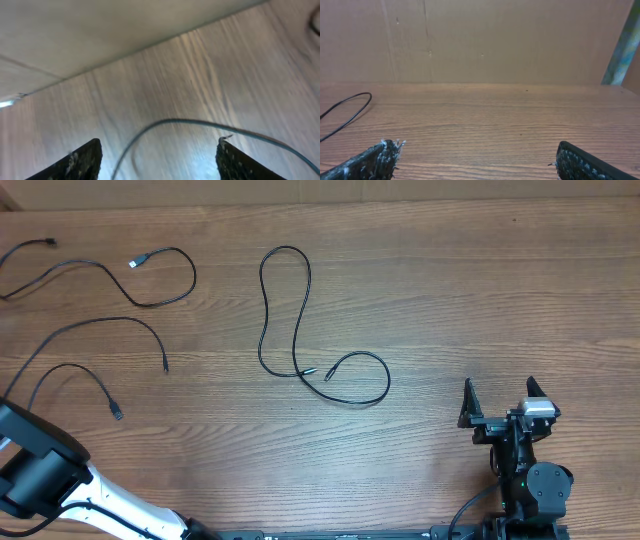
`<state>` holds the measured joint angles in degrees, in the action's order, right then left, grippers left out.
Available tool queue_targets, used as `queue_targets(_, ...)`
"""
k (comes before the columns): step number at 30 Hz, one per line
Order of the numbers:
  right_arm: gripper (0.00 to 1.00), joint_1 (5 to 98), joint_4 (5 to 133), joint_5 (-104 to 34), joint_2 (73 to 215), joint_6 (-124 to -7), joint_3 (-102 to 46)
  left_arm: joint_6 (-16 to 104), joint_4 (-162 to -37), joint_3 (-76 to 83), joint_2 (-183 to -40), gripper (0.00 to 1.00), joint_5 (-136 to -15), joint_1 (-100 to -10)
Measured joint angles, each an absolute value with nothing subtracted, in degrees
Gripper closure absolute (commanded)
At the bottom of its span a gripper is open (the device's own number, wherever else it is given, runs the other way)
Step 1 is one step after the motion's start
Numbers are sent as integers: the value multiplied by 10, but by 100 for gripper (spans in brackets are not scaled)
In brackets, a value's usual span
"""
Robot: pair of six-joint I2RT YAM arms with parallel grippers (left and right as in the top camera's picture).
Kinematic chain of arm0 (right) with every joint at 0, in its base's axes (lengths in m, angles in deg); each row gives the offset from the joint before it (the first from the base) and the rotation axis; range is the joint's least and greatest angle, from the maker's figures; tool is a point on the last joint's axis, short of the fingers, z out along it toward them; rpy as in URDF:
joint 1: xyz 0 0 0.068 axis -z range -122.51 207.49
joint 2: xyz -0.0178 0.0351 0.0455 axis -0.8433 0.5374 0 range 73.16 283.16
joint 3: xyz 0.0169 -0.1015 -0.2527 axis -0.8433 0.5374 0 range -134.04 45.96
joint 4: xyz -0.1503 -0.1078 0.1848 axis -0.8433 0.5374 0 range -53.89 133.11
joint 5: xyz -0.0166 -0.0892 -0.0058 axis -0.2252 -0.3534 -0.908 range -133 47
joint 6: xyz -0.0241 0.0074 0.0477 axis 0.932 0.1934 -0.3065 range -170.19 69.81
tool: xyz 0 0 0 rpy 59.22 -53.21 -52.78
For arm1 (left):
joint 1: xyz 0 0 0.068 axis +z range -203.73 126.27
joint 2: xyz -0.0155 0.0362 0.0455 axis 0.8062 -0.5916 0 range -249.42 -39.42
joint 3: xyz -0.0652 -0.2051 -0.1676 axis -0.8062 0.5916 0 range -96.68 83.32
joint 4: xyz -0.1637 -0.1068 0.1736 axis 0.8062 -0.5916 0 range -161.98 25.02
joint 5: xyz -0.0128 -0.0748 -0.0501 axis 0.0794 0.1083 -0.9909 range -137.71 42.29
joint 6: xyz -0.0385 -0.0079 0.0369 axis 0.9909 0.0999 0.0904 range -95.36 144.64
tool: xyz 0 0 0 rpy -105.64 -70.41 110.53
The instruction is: Untangle cables
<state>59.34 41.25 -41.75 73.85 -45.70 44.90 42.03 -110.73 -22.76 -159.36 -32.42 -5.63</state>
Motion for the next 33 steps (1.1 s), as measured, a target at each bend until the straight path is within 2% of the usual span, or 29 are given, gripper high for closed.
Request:
queue_targets(3, 0, 593, 413, -417, 739, -457, 449, 420, -1116, -228, -1594, 26, -373, -60)
queue_targets(5, 0, 593, 412, -417, 739, -457, 449, 420, -1122, -228, -1594, 31, -401, -66)
queue_targets(6, 0, 593, 413, -418, 739, -457, 449, 421, -1124, -228, -1594, 39, -414, -69)
queue_targets(7, 0, 593, 413, -417, 739, -457, 449, 420, -1126, -228, -1594, 55, -424, -73)
queue_targets(8, 0, 593, 413, -417, 739, -457, 449, 415, -1128, -228, -1594, 66, -435, -77)
queue_targets(9, 0, 593, 413, -417, 739, -457, 449, 406, -1128, -228, -1594, 67, -447, -82)
queue_targets(13, 0, 593, 413, -417, 739, -457, 449, 368, -1130, -228, -1594, 25, -496, -107)
queue_targets(15, 0, 593, 413, -417, 739, -457, 449, 360, -1130, -228, -1593, 13, -519, -121)
queue_targets(18, 0, 593, 413, -417, 739, -457, 449, 353, -1132, -235, -1587, 3, -547, -142)
queue_targets(24, 0, 593, 413, -417, 739, -457, 449, 351, -1161, -246, -1503, 0, -586, -181)
queue_targets(28, 0, 593, 412, -417, 739, -457, 449, 351, -1233, -266, -1427, 2, -596, -196)
queue_targets(30, 0, 593, 412, -417, 739, -457, 449, 351, -1264, -268, -1410, 5, -597, -201)
queue_targets(33, 0, 593, 413, -417, 739, -457, 449, 349, -1314, -254, -1410, 23, -596, -210)
